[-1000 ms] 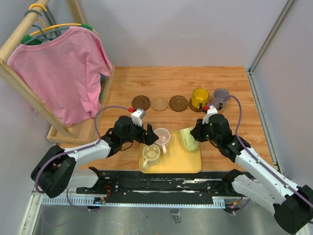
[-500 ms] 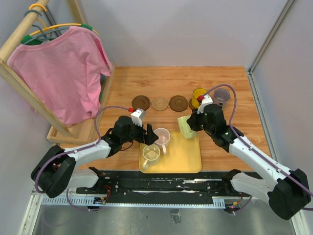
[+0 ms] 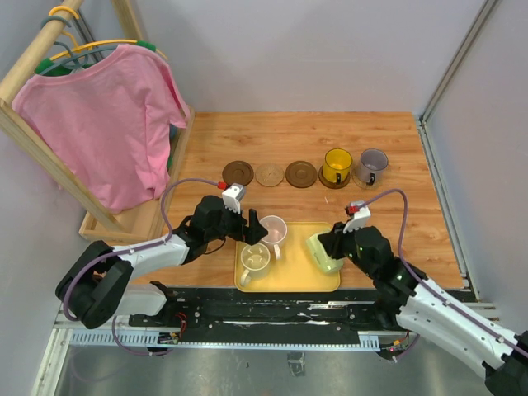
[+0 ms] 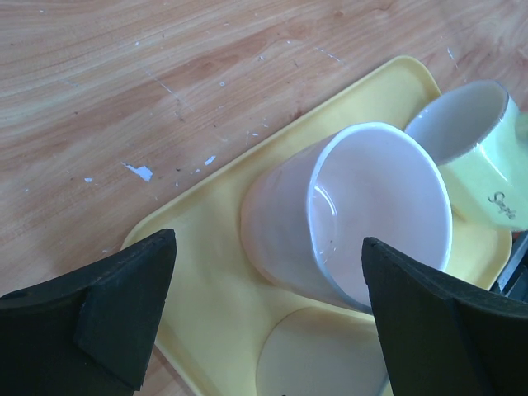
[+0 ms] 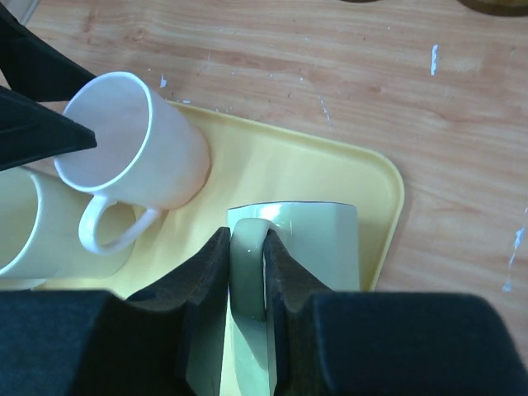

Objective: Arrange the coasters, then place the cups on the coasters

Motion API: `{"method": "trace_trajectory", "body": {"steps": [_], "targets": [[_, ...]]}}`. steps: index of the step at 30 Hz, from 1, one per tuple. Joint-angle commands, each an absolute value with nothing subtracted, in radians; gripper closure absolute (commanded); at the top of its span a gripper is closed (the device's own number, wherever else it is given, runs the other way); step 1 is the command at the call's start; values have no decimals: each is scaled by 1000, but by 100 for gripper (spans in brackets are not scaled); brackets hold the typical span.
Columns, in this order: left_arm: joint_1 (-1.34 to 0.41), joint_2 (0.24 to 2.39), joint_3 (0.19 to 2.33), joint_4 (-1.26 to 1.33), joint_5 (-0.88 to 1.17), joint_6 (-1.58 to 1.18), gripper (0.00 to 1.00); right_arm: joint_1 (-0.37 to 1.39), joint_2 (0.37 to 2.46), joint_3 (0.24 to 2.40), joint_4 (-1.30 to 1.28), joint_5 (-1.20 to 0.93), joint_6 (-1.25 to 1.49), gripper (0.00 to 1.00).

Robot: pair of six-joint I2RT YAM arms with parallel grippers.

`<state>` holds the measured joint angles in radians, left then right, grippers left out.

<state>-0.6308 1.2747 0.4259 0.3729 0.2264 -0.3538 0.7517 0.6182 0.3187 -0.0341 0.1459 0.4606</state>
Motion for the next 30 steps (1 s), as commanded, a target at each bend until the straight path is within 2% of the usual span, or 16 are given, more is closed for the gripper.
{"method": "trace_trajectory", "body": {"steps": [1,7,8,10,12,13,18,23,30], "targets": [[-640,1282,416,399,216,-331,2,817,489,253,-313,262,583,99],[-640,1273,419,397,225,-341,2,821,471,306,-415,271,592,99],[-640,1267,419,395,228,-343,2,822,493,324,-421,272,589,95],[-641,1252,419,388,237,-344,2,822,551,368,-444,282,585,81],[-640,1233,419,380,246,-345,2,822,615,423,-474,303,582,57],[-642,1225,419,376,248,-344,2,823,646,447,-491,315,581,51],[-641,1184,412,365,243,-345,2,825,763,495,-483,351,571,38],[-641,1185,411,355,238,-339,2,837,762,452,-396,357,589,34],[-640,1183,410,356,247,-342,2,839,746,528,-479,360,577,33]]}}
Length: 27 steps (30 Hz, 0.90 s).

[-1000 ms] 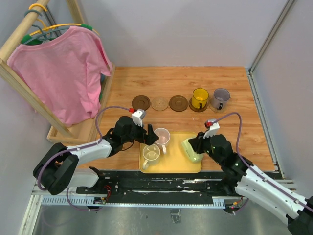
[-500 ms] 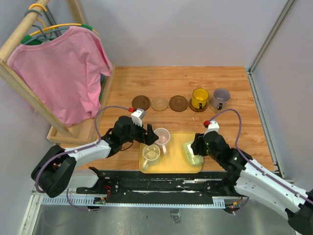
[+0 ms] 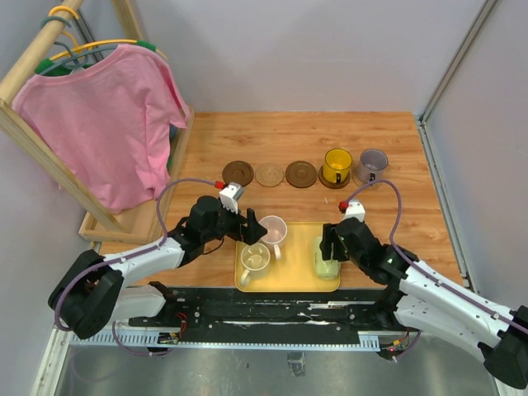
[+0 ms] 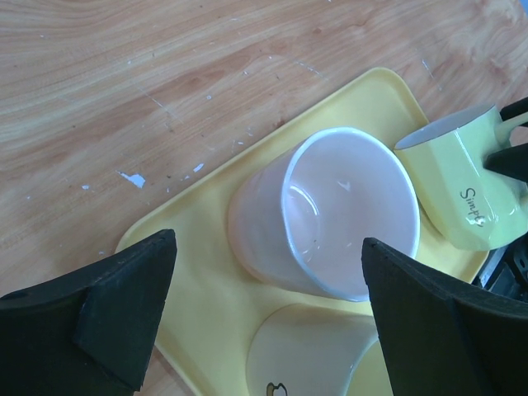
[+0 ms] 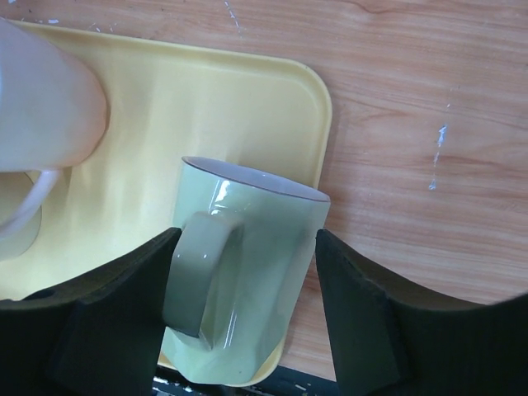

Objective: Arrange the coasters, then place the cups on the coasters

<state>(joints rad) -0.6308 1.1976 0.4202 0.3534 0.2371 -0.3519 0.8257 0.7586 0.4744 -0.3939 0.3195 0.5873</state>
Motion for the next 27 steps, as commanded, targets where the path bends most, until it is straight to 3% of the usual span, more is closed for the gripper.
{"method": "trace_trajectory", "body": {"steps": [1,6,15,27], "targets": [[-640,1179,411,356,252,-343,2,840,743,558,-495,355,570,33],[-641,1152,428,334,288,-338,2,840,769,722,-592,359,526,21],[-641,1127,506,352,443,-315,1,839,886,984,-711,371,438,18],[-641,1493,927,97,839,169,1,834,706,1048,-770,562,488,14]]}}
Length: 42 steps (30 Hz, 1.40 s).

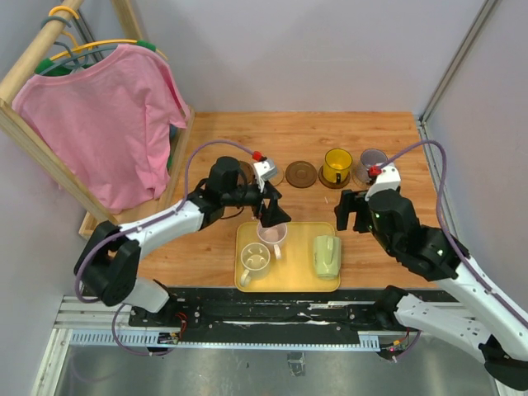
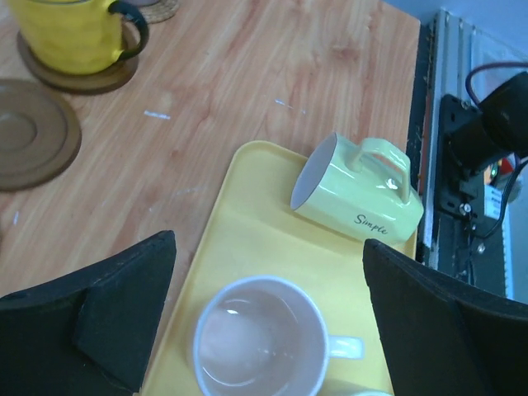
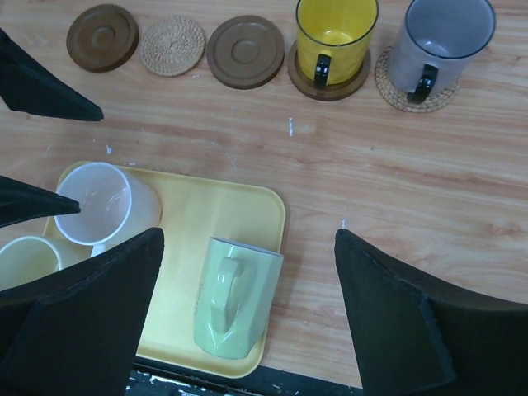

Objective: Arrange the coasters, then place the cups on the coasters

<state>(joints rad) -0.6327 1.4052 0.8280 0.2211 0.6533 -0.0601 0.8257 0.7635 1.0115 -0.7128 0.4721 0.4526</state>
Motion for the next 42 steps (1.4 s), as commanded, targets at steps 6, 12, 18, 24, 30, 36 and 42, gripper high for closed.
{"method": "trace_trajectory", "body": {"steps": [6,12,18,24,30,36,42], "targets": [[-641,1639,1077,-39,998,405,10,833,616,1040,-795,564,507,15],[-644,1790,1253,-303,1167,652,23,833,570,1009,-801,562,514,17],[-681,1909,1388,-483,1222,793,32,833,586,978,-786,545,524,17],[-775,2000,1476,-498,1143,702,42,834,596,947,-746,533,538,17],[-802,1999,1420,-318,1067,513,42,834,587,929,-737,512,549,17],[-802,2026,1418,-215,1028,410,38,834,579,905,-730,484,557,19],[-802,2043,1430,-183,1012,374,37,834,578,890,-718,475,555,20]]}}
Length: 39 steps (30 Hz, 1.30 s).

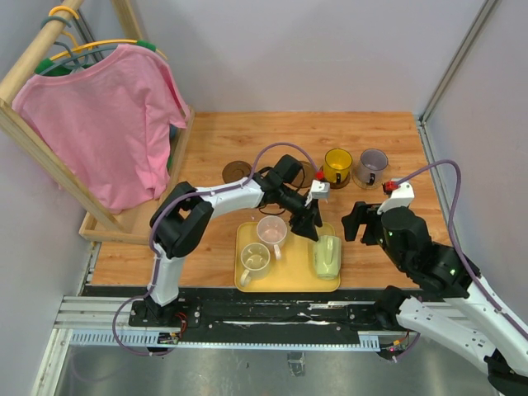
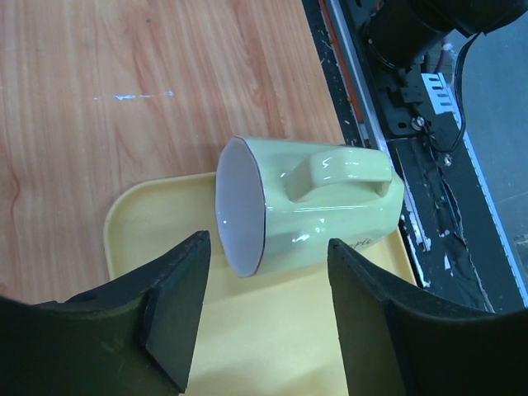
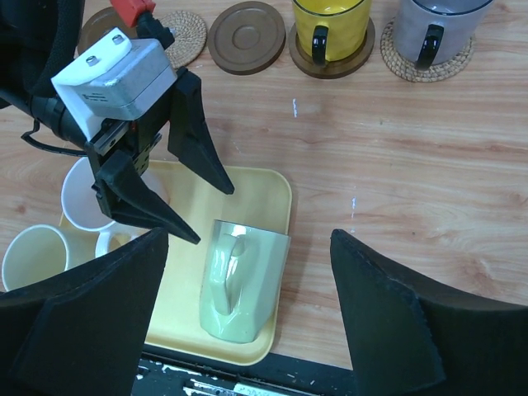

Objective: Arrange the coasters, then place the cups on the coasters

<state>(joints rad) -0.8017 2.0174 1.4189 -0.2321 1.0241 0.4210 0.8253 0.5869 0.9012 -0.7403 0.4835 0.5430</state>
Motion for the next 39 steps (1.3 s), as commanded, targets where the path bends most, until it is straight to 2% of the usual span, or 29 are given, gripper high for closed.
{"method": "trace_trajectory", "body": {"steps": [1,12,24,30,36,39], "targets": [[-802,2048,1432,-186,1014,375,37,834,580,890,-719,475,554,20],[-802,2064,1394,-176,1101,404,42,834,592,886,-698,473,555,20],[-802,2107,1401,-171,1155,417,52,833,615,862,-665,456,562,20],[-802,2132,1406,-154,1162,403,68,833,615,849,-661,456,566,20],[-802,2141,1405,-153,1180,406,99,833,599,833,-660,456,571,21],[-802,2130,1400,-155,1180,407,99,833,585,824,-660,456,578,21]]}}
